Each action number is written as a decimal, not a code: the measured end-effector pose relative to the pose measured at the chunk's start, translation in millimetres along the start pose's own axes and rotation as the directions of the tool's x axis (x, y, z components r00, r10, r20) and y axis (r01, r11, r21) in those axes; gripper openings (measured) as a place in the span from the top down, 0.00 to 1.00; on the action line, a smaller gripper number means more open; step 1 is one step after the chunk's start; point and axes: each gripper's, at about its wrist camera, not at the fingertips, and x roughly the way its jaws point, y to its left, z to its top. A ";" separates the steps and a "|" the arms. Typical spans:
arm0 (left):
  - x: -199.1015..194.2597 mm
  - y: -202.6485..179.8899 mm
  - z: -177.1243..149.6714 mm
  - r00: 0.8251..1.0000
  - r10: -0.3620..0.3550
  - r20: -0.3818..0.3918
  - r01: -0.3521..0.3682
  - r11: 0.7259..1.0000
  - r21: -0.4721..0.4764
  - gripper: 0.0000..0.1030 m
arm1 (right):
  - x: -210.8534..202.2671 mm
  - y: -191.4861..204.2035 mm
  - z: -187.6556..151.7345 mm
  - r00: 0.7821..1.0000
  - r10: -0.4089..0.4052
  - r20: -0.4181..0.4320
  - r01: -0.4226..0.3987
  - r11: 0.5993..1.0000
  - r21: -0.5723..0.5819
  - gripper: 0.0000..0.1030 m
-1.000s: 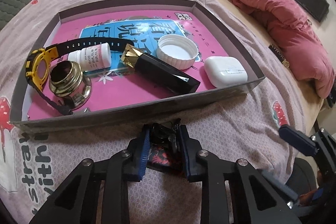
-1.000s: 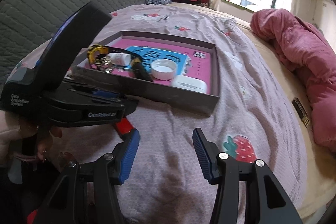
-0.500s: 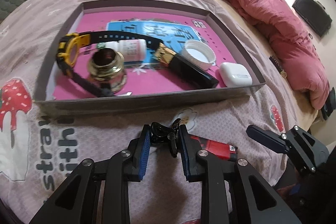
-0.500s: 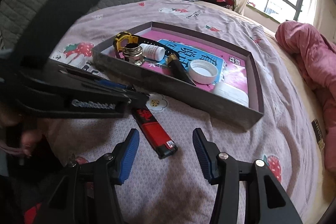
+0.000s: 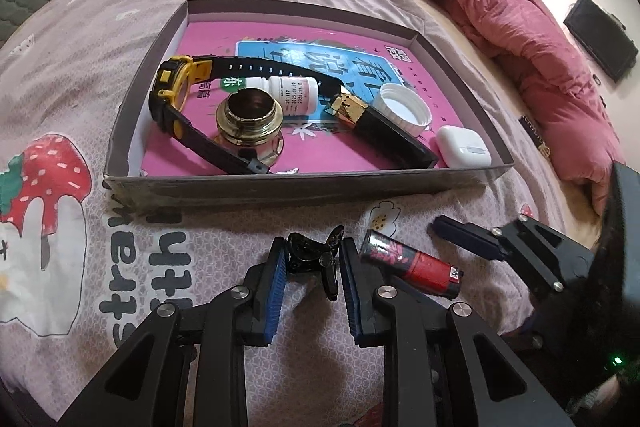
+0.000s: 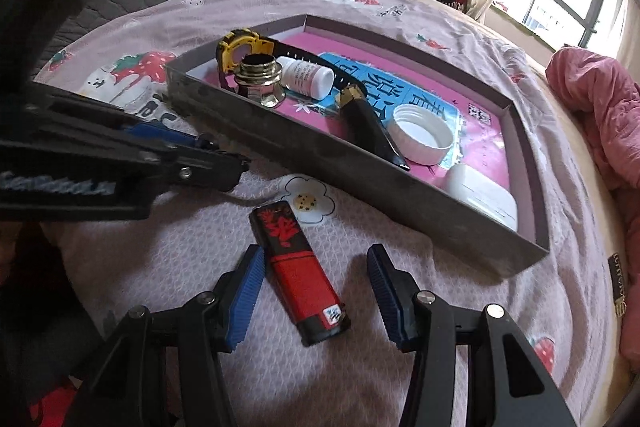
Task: Organize rigid objects
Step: 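Close the left tool on the black clip while the right tool grasps the red lighter, then lift the black clip with the left tool while the right tool carries the lighter over the box, then lower the clip into the box with the left tool while the right tool lowers the lighter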
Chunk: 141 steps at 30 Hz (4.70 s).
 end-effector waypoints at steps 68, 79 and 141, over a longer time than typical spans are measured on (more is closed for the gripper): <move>-48.7 -20.3 -8.3 0.992 0.015 0.123 -0.023 0.998 0.064 0.74 | -77.6 -26.3 -14.5 0.981 0.097 0.167 -0.135 0.963 0.234 0.78; -55.8 -35.3 1.1 0.983 0.016 0.186 -0.036 0.994 0.105 0.74 | -85.8 -37.2 -7.7 0.975 0.035 0.221 -0.093 0.963 0.255 0.78; 36.0 -15.8 59.5 0.986 0.045 0.158 -0.061 0.994 0.094 0.74 | -30.2 -74.3 56.1 0.972 -0.137 0.190 0.073 0.948 0.309 0.78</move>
